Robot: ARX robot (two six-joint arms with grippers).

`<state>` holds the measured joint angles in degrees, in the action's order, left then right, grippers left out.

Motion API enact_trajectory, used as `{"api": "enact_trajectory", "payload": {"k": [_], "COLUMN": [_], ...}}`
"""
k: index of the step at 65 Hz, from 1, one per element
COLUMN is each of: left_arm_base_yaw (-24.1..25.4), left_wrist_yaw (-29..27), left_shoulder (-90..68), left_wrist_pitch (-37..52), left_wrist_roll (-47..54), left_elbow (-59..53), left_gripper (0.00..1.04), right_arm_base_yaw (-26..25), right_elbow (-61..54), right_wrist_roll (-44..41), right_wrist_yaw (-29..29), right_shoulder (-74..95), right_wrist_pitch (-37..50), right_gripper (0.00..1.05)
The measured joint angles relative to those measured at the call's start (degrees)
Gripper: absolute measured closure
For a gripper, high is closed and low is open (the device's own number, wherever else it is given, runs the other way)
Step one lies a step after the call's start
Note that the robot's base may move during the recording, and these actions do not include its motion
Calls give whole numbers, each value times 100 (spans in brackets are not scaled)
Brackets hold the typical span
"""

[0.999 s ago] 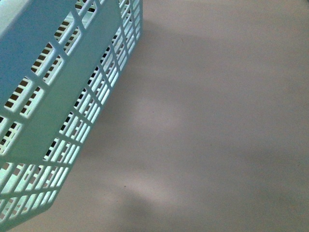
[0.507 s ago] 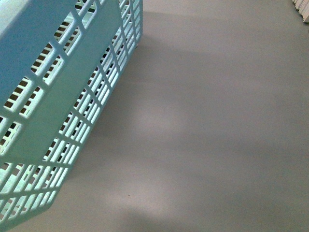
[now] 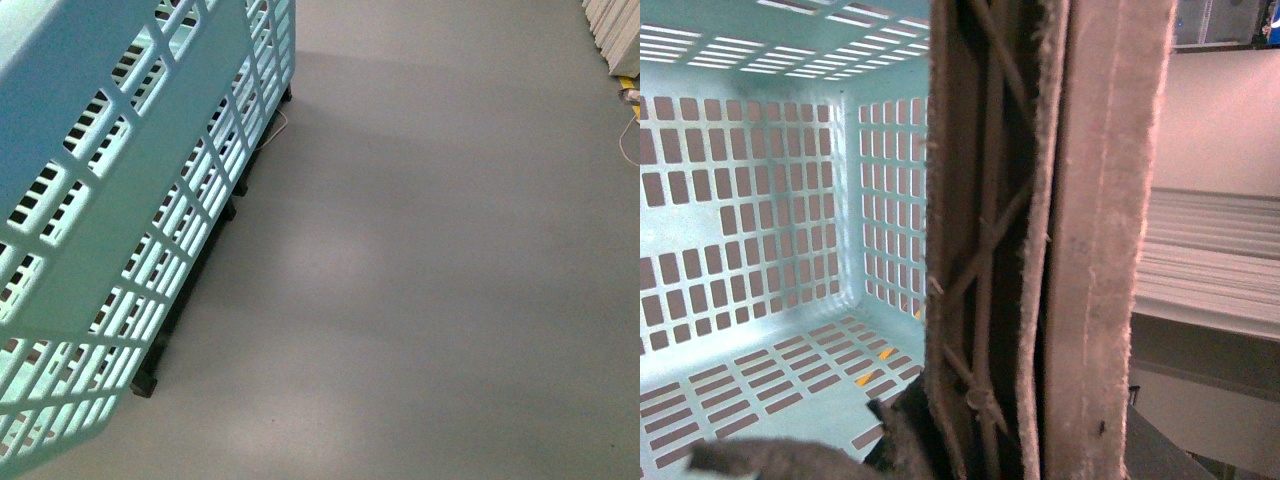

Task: Pick lemon and mango into basket

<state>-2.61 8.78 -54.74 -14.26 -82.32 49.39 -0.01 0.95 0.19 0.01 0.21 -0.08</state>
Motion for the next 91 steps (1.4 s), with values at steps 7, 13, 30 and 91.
{"api": "enact_trajectory", "payload": {"k": [7,13,30,91], "left_arm_base_yaw": [0,0,-37,-15], "left_wrist_yaw": [0,0,31,-13], "left_shoulder": [0,2,0,0], "left_wrist_pitch": [0,0,0,0], "left_wrist_roll": [0,-7,-70,0], "left_elbow": [2,2,11,13], "left_gripper": [90,90,90,90], "right_arm_base_yaw": [0,0,0,2], "right_elbow": [0,0,0,0], "right_wrist_roll": [-2,-2,-2,-2], "right_wrist_yaw": [0,4,20,0], "right_shoulder": [2,2,0,2], "right_wrist_pitch": [2,7,4,4], "right_gripper": [9,9,9,9]}}
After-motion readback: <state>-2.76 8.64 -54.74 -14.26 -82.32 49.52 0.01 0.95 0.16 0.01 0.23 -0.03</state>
